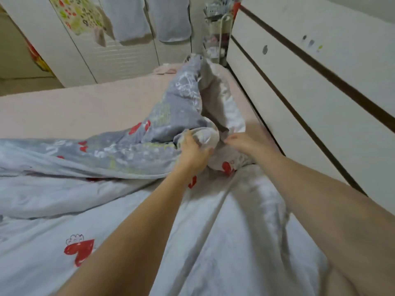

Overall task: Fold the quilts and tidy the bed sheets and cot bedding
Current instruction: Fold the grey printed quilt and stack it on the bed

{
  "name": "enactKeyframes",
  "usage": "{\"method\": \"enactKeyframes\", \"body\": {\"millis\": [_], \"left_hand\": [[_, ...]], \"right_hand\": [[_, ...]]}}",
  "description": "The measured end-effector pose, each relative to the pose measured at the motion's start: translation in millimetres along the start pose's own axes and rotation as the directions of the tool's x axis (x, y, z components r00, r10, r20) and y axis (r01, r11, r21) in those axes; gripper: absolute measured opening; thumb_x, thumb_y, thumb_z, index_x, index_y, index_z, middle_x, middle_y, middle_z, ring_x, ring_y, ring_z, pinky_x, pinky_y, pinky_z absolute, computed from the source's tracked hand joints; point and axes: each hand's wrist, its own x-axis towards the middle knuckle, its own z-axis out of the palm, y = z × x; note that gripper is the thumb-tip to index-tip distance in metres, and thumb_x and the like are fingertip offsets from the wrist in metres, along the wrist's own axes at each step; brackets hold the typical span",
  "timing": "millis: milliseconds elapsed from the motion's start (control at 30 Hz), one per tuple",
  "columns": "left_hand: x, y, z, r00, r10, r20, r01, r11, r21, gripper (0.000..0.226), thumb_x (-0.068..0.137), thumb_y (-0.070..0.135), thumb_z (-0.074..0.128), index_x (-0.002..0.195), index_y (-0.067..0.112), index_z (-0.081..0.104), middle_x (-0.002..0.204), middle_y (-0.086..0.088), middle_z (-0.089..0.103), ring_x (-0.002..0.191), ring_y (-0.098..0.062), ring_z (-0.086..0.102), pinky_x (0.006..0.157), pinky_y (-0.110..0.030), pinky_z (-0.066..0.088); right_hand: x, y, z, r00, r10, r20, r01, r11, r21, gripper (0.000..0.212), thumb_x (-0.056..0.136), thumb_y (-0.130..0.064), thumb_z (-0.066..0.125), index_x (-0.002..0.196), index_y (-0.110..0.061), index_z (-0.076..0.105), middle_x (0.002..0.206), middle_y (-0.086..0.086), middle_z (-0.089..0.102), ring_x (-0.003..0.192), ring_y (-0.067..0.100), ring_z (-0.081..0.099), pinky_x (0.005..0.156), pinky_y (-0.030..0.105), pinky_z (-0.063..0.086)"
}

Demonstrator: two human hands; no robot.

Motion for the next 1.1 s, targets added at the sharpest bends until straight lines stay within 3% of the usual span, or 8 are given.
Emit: {"method": "enactKeyframes", "body": {"millis": [133, 267, 400, 533, 667, 767, 867, 1100], "left_hand": [[-23.6, -4.3, 75.3, 0.938, -0.032, 0.346, -0.013, 0.992, 0.128, 0.080, 0.088, 0.034, 0.066, 0.150, 0.009, 0.023, 0.152, -0.015, 0.032, 0.137, -0.028, 0.034, 0.111, -0.031, 0.028], [-71.6, -9.9, 138.0, 0.804, -0.102, 0.586, -0.042, 0.973, 0.228, 0.057, 0.094, 0.029, 0.060, 0.140, 0.003, 0.038, 0.139, -0.014, 0.047, 0.127, -0.027, 0.046, 0.099, -0.026, 0.035], [-138.4, -14.5, 188.9, 0.742, -0.186, 0.644, -0.093, 0.923, 0.374, 0.099, 0.070, 0.058, 0.075, 0.147, 0.020, 0.025, 0.142, -0.010, 0.036, 0.127, -0.030, 0.042, 0.103, -0.041, 0.041], [-192.3, -30.7, 227.4, 0.773, -0.159, 0.614, -0.260, 0.803, 0.536, 0.130, 0.056, 0.069, 0.078, 0.149, 0.030, -0.004, 0.153, -0.012, -0.004, 0.138, -0.039, 0.014, 0.104, -0.051, 0.036], [-223.4, -44.7, 264.3, 0.786, -0.155, 0.599, -0.387, 0.632, 0.671, 0.133, 0.058, 0.072, 0.073, 0.151, 0.027, -0.010, 0.151, -0.013, -0.033, 0.141, -0.045, -0.015, 0.104, -0.064, 0.031], [-247.5, -42.3, 279.0, 0.816, -0.115, 0.566, -0.414, 0.566, 0.713, 0.114, 0.072, 0.057, 0.073, 0.150, 0.022, -0.003, 0.154, -0.017, -0.016, 0.140, -0.046, 0.009, 0.097, -0.055, 0.042], [-258.4, -16.6, 276.3, 0.793, 0.050, 0.607, -0.524, 0.564, 0.638, 0.052, 0.090, 0.022, 0.055, 0.137, 0.011, 0.037, 0.137, -0.018, 0.043, 0.115, -0.036, 0.053, 0.083, -0.037, 0.046], [-334.0, 61.8, 245.6, 0.628, 0.317, 0.710, -0.702, 0.625, 0.342, 0.011, 0.087, 0.010, 0.051, 0.080, 0.004, 0.057, 0.094, -0.017, 0.063, 0.079, -0.027, 0.055, 0.066, -0.031, 0.036]], "right_hand": [[-19.3, 109.4, 3.2, 0.993, 0.119, 0.027, -0.107, 0.956, -0.275, 0.015, 0.094, -0.018, 0.054, 0.100, -0.007, 0.062, 0.100, 0.006, 0.058, 0.107, 0.018, 0.051, 0.078, 0.021, 0.041], [-46.3, 182.2, -1.1, 0.972, 0.217, -0.091, -0.235, 0.916, -0.324, 0.080, 0.088, -0.044, 0.061, 0.149, -0.008, 0.024, 0.152, 0.016, 0.031, 0.138, 0.031, 0.033, 0.111, 0.040, 0.032], [-89.0, 254.6, -15.5, 0.948, 0.297, -0.113, -0.299, 0.954, -0.008, 0.085, 0.083, -0.060, 0.056, 0.150, -0.020, 0.024, 0.152, 0.011, 0.035, 0.137, 0.031, 0.037, 0.110, 0.048, 0.033], [-137.8, 317.7, -1.7, 0.885, 0.460, -0.073, -0.461, 0.845, -0.273, 0.111, 0.071, -0.070, 0.064, 0.152, -0.013, 0.015, 0.156, 0.013, 0.023, 0.141, 0.032, 0.027, 0.113, 0.047, 0.027], [-149.1, 324.1, 8.9, 0.943, 0.316, -0.108, -0.333, 0.909, -0.249, 0.073, 0.083, -0.049, 0.066, 0.139, -0.008, 0.042, 0.139, 0.014, 0.050, 0.123, 0.031, 0.050, 0.096, 0.036, 0.044], [-186.5, 325.9, -3.8, 0.908, 0.213, -0.361, -0.325, 0.902, -0.285, 0.043, 0.089, -0.038, 0.060, 0.121, -0.010, 0.057, 0.118, 0.012, 0.063, 0.105, 0.031, 0.060, 0.076, 0.030, 0.043], [-258.5, 334.8, -41.0, 0.798, 0.228, -0.559, -0.444, 0.848, -0.289, 0.034, 0.089, -0.041, 0.057, 0.110, -0.014, 0.060, 0.104, 0.011, 0.067, 0.096, 0.034, 0.063, 0.070, 0.032, 0.041], [-389.1, 311.2, -88.9, 0.752, -0.019, -0.659, -0.443, 0.725, -0.528, 0.037, 0.088, -0.015, 0.051, 0.125, -0.018, 0.047, 0.094, 0.012, 0.066, 0.083, 0.035, 0.062, 0.064, 0.033, 0.034]]}}
